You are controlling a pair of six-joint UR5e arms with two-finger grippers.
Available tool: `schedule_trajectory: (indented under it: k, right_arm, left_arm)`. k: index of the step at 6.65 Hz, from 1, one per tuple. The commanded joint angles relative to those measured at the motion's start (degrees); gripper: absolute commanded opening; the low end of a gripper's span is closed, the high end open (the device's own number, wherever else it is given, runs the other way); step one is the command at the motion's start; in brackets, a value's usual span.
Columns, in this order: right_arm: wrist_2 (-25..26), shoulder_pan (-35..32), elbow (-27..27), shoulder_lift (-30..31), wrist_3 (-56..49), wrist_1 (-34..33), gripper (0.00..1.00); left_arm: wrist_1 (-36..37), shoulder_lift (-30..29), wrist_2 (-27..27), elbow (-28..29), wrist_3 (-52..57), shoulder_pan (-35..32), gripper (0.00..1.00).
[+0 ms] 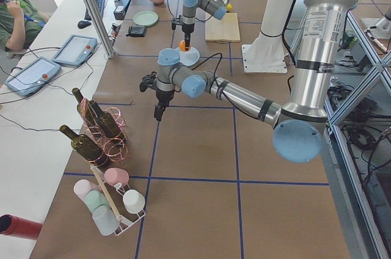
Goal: Pick orange to plate
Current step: 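Carry the orange over the plate with right gripper while left arm withdraws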
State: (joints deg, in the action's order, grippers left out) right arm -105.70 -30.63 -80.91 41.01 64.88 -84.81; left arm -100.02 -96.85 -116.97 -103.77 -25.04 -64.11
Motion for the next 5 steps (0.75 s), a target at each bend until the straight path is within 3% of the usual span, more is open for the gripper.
schedule_trajectory:
  k: [1,3,5]
  right_arm:
    - [1.7,1.0,5.2,-2.1,0.4,3.7,0.00]
    - [1.7,1.0,5.4,-2.1,0.7,4.3,1.00]
    - [1.1,0.4,2.1,-1.7,0.7,3.5,1.00]
  left_arm:
    - [1.7,0.2,-0.3,1.9,3.2,-4.4,1.00]
    - [3.1,0.2,-1.7,2.1,5.9,-5.8,1.00]
    - [3.2,0.3,-1.7,3.0,7.4,-6.3,1.00]
